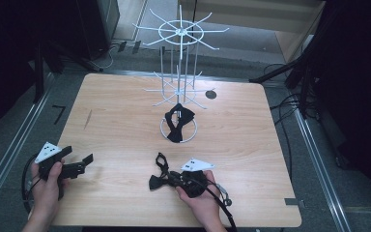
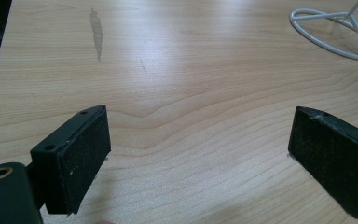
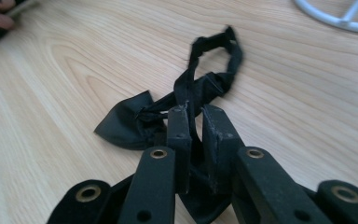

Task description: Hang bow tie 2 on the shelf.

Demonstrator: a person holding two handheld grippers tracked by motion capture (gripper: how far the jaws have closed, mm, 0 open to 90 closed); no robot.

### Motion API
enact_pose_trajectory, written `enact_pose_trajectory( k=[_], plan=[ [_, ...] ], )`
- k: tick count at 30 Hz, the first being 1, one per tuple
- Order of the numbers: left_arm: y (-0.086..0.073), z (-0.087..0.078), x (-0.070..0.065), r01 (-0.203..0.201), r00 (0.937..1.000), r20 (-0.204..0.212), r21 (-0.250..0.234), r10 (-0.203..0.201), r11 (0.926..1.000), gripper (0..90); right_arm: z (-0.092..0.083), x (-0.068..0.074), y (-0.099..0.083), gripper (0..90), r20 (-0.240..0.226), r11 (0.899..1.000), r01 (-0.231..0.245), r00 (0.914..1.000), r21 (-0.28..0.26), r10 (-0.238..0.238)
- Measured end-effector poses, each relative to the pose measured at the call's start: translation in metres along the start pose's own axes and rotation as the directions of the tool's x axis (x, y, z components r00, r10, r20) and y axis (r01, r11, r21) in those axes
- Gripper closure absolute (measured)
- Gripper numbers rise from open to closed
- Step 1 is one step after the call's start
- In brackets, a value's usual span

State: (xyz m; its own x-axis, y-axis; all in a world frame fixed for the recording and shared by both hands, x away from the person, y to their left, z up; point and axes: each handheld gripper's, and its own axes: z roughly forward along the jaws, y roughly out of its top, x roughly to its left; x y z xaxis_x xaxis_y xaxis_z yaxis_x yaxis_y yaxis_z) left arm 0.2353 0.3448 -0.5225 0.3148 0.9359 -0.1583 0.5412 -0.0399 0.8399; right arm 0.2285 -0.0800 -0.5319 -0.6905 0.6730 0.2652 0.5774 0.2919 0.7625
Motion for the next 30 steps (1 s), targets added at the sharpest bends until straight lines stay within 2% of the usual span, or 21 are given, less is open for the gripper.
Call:
enact_pose_trajectory(
  k=[3,4,6,9,11,12,17,22,23,24,25,26,30],
  plan=[
    [0.0,0.0,0.0,-0.001,1.0,0.0,0.001,0.001,1.0,6.1,-0.004,-0.004,0.0,81.7,0.026,1.0,-0.001,0.9997,0.005,0.001],
    [0.0,0.0,0.0,-0.001,1.0,0.0,0.001,0.001,1.0,6.0,-0.006,-0.006,0.0,79.0,0.024,1.0,-0.013,0.9996,-0.012,0.013],
    [0.0,0.0,0.0,0.0,1.0,0.002,0.002,0.0,1.0,6.0,-0.009,-0.008,0.002,65.5,0.018,0.997,-0.047,0.9987,-0.068,0.048],
    [0.0,0.0,0.0,-0.001,1.0,0.002,0.005,0.001,1.0,6.1,-0.009,-0.007,0.004,54.6,0.009,0.99,-0.09,0.9958,-0.113,0.092],
    [0.0,0.0,0.0,-0.003,1.0,0.001,0.004,0.003,1.0,6.1,-0.003,-0.003,0.005,50.1,0.014,0.989,-0.095,0.9951,-0.11,0.098],
    [0.0,0.0,0.0,-0.003,1.0,0.001,0.004,0.003,1.0,6.1,0.005,0.0,0.004,47.1,0.025,0.991,-0.094,0.995,-0.091,0.097],
    [0.0,0.0,0.0,-0.002,1.0,0.001,0.005,0.002,1.0,6.0,0.017,0.003,0.003,46.8,0.053,0.994,-0.092,0.9941,-0.058,0.095],
    [0.0,0.0,0.0,-0.001,1.0,0.003,0.005,0.001,1.0,6.1,0.02,0.005,0.0,56.3,0.095,0.998,-0.059,0.9937,-0.024,0.06],
    [0.0,0.0,0.0,-0.001,1.0,0.002,0.005,0.001,1.0,6.1,0.02,0.005,0.0,60.7,0.093,0.998,-0.058,0.9939,-0.02,0.06],
    [0.0,0.0,0.0,-0.001,1.0,0.002,0.005,0.001,1.0,6.0,0.019,0.004,-0.001,70.4,0.087,0.998,-0.052,0.9947,-0.017,0.053],
    [0.0,0.0,0.0,-0.002,1.0,0.002,0.005,0.002,1.0,6.0,0.019,0.004,-0.001,70.4,0.087,0.998,-0.052,0.9947,-0.017,0.053],
    [0.0,0.0,0.0,-0.002,1.0,0.002,0.005,0.002,1.0,6.1,0.019,0.004,-0.002,75.9,0.083,0.999,-0.045,0.9954,-0.016,0.046],
    [0.0,0.0,0.0,-0.001,1.0,0.002,0.005,0.001,1.0,6.0,0.016,0.001,-0.004,87.7,0.072,0.999,-0.041,0.9966,-0.001,0.041]
  ],
)
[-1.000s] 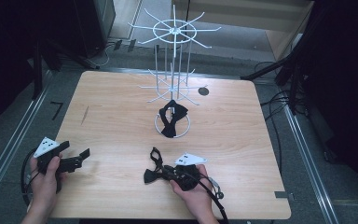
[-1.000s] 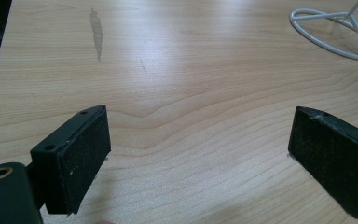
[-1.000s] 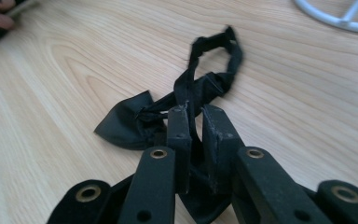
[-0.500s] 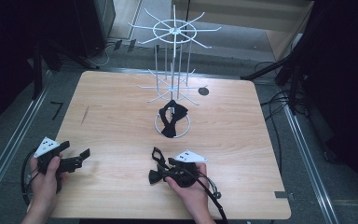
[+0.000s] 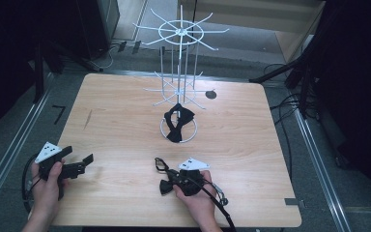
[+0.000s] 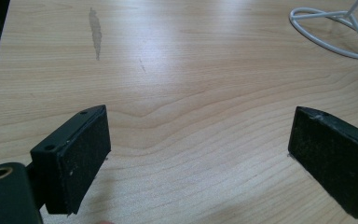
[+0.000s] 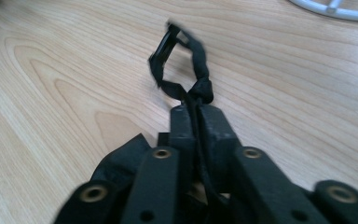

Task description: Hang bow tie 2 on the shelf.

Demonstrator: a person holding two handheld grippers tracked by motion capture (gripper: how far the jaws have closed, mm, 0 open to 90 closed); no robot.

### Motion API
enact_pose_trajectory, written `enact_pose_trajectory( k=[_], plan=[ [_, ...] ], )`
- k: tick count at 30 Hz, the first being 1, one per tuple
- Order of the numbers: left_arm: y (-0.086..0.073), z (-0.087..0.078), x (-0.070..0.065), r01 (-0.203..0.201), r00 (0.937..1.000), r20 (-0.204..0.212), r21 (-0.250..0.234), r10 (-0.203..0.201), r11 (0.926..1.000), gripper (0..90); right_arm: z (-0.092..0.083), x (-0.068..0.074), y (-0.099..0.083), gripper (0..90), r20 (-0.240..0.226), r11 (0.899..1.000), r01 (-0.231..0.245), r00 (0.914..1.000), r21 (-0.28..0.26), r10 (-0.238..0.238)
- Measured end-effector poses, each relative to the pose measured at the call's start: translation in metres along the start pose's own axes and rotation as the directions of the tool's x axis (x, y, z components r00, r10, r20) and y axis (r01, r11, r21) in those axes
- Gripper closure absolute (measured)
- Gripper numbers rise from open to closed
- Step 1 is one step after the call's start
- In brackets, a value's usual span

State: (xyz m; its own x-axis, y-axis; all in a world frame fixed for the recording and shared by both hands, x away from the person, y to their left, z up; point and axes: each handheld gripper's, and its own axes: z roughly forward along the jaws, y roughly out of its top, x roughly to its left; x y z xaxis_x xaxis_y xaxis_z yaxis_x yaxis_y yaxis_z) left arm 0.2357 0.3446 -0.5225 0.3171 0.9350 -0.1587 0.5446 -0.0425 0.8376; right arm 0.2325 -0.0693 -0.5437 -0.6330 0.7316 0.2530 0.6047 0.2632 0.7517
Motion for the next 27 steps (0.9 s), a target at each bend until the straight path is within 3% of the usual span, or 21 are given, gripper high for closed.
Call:
enact_pose_trajectory(
  k=[2,7,13,27],
  plan=[
    [0.0,0.0,0.0,0.001,1.0,0.0,0.0,-0.001,1.0,6.0,-0.002,-0.001,-0.001,89.0,-0.002,1.0,0.006,1.0,-0.007,-0.006],
    [0.0,0.0,0.0,0.001,1.0,0.001,0.001,-0.001,1.0,6.1,-0.012,-0.001,0.003,89.6,0.009,0.996,0.033,0.9995,-0.089,-0.032],
    [0.0,0.0,0.0,0.001,1.0,0.0,0.0,-0.001,1.0,6.1,-0.03,-0.009,0.008,89.7,0.041,0.986,0.024,0.999,-0.167,-0.018],
    [0.0,0.0,0.0,0.002,1.0,-0.001,0.0,-0.002,1.0,6.1,-0.069,-0.03,0.018,89.7,0.103,0.953,0.032,0.9946,-0.301,-0.001]
  ],
)
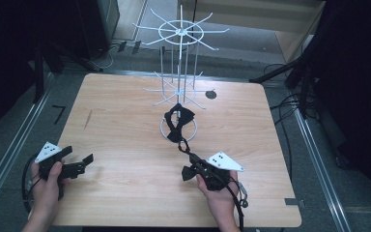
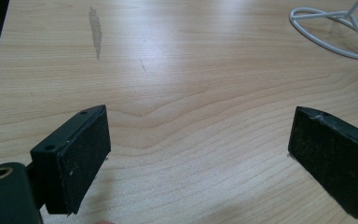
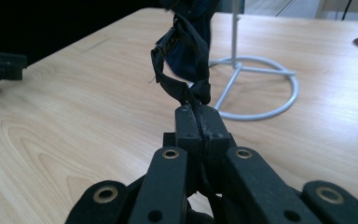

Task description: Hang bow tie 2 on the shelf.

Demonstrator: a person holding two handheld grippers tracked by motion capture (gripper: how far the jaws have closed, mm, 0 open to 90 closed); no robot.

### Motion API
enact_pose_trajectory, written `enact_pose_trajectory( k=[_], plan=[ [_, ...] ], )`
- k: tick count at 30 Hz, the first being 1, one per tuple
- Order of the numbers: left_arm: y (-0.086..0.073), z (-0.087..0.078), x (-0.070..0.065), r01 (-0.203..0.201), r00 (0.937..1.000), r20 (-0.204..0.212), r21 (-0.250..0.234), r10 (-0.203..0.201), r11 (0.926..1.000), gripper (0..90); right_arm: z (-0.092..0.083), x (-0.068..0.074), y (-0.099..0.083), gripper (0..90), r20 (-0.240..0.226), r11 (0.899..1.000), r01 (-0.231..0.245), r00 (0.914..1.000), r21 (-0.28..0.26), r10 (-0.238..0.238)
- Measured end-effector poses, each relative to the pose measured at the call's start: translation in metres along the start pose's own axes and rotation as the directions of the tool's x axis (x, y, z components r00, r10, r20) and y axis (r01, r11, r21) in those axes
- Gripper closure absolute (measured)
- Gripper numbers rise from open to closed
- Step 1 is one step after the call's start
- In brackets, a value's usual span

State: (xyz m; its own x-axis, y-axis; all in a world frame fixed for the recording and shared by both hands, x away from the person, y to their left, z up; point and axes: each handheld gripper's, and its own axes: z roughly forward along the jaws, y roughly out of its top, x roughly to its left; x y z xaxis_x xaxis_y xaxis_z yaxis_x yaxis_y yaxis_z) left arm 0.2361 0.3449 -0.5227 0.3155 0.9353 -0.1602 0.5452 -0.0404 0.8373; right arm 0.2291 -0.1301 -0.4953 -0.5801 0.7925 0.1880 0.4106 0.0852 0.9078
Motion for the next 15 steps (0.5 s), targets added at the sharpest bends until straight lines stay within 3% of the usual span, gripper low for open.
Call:
enact_pose_trajectory(
  k=[15],
  plan=[
    [0.0,0.0,0.0,-0.002,1.0,0.0,0.002,0.002,1.0,6.1,-0.018,-0.013,0.014,89.7,0.038,0.997,-0.005,0.9992,-0.072,0.007]
  ],
)
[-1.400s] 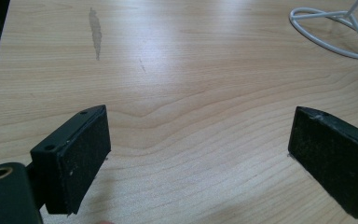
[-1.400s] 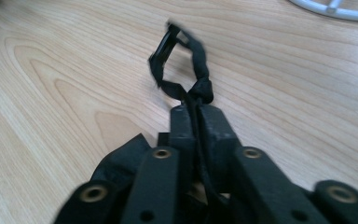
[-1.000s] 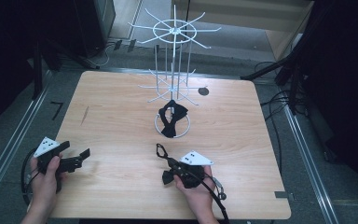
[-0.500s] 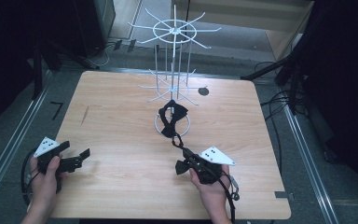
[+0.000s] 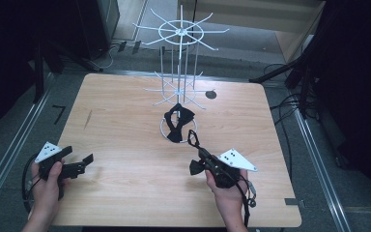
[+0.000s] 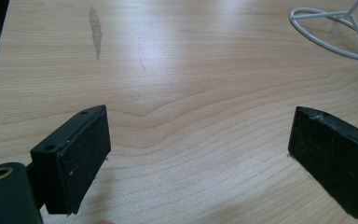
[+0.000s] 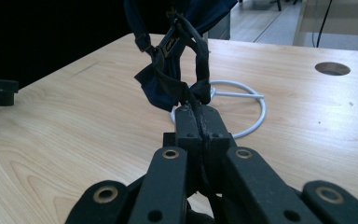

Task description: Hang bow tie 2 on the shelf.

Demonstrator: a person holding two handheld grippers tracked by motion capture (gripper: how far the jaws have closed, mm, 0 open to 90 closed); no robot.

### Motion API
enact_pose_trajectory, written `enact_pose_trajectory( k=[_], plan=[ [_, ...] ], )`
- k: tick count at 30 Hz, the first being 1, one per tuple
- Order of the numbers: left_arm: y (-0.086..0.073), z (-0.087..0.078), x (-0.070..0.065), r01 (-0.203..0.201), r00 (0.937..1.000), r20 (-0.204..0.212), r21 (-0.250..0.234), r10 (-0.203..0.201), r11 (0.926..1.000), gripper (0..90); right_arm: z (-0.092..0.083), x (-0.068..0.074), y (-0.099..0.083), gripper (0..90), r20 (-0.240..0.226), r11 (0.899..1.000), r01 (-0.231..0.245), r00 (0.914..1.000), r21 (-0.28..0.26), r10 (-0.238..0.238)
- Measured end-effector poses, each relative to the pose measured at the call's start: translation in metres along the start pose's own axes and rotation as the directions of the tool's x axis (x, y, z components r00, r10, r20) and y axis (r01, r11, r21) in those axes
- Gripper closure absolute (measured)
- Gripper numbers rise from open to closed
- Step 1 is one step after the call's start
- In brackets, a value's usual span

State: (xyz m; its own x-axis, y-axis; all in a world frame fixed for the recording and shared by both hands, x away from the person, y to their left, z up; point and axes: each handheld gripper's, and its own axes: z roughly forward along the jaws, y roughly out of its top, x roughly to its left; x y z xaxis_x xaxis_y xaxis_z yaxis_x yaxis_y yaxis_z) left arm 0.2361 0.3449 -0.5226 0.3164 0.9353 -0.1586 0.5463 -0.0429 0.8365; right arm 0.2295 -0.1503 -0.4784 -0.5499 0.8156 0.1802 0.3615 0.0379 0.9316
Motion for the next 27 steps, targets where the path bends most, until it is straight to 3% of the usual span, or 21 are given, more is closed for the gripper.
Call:
enact_pose_trajectory(
  k=[27],
  plan=[
    [0.0,0.0,0.0,0.002,1.0,-0.003,-0.001,-0.002,1.0,6.1,-0.017,-0.012,0.022,89.7,0.037,0.996,0.001,0.9993,-0.088,0.002]
  ],
)
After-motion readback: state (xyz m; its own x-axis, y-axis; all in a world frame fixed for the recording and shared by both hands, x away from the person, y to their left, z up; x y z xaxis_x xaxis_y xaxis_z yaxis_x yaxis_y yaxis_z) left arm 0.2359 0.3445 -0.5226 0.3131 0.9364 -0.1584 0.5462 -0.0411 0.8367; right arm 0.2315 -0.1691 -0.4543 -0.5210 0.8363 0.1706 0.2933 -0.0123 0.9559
